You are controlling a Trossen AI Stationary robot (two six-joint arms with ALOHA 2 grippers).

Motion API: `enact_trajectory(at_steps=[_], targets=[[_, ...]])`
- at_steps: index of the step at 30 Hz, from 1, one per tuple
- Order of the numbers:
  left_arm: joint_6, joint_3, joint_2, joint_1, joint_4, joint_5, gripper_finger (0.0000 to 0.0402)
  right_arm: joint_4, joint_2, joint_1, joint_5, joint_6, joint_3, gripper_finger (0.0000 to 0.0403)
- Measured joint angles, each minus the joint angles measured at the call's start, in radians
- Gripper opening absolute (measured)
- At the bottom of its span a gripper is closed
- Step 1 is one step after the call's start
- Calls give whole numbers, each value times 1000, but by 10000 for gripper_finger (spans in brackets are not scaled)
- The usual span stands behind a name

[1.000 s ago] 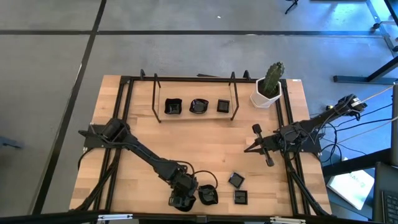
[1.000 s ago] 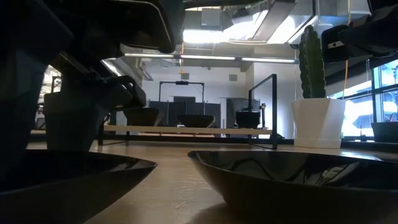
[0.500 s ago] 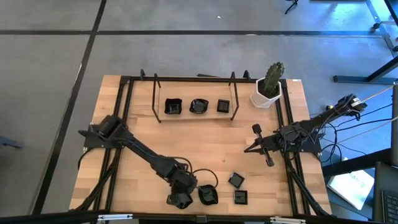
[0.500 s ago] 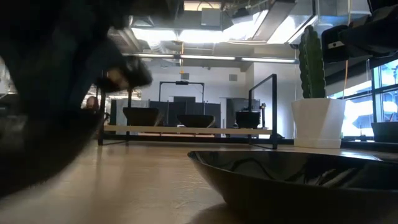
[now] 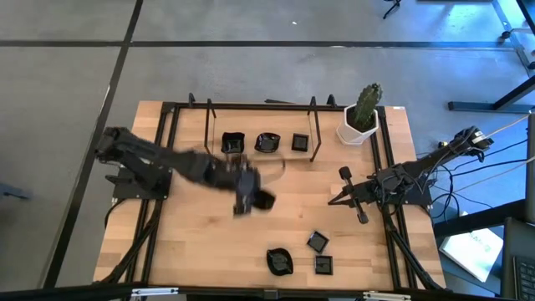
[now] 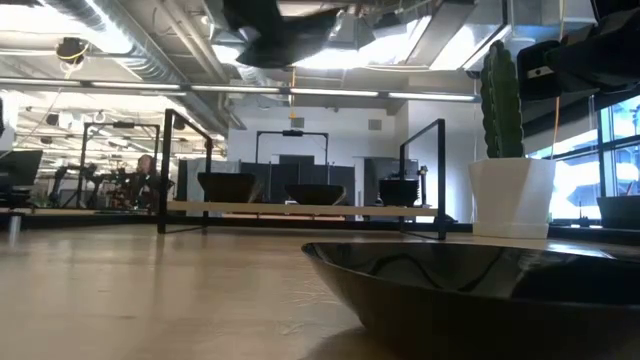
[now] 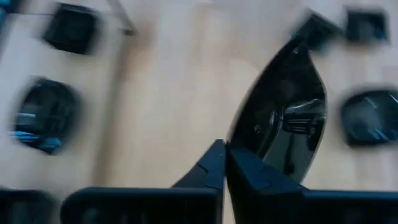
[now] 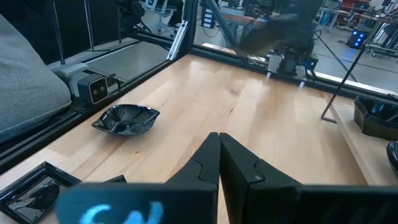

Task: Pick & Place Mini shaped plates
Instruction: Stack the left leaf-shaped plate on the top of the leaf-shaped plate on the shelf

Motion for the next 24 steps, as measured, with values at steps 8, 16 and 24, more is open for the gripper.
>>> enact_trajectory(at_steps=[8,16,24], targets=[[217,19,-4,412,5,144,2,0,0,0,0,0,0,7],[355,154,157,632,-17,177,2,-9,7,0,0,-8,0,7],[462,362,399,642,-181,153,3,-14,20,0,0,-1,0,7]])
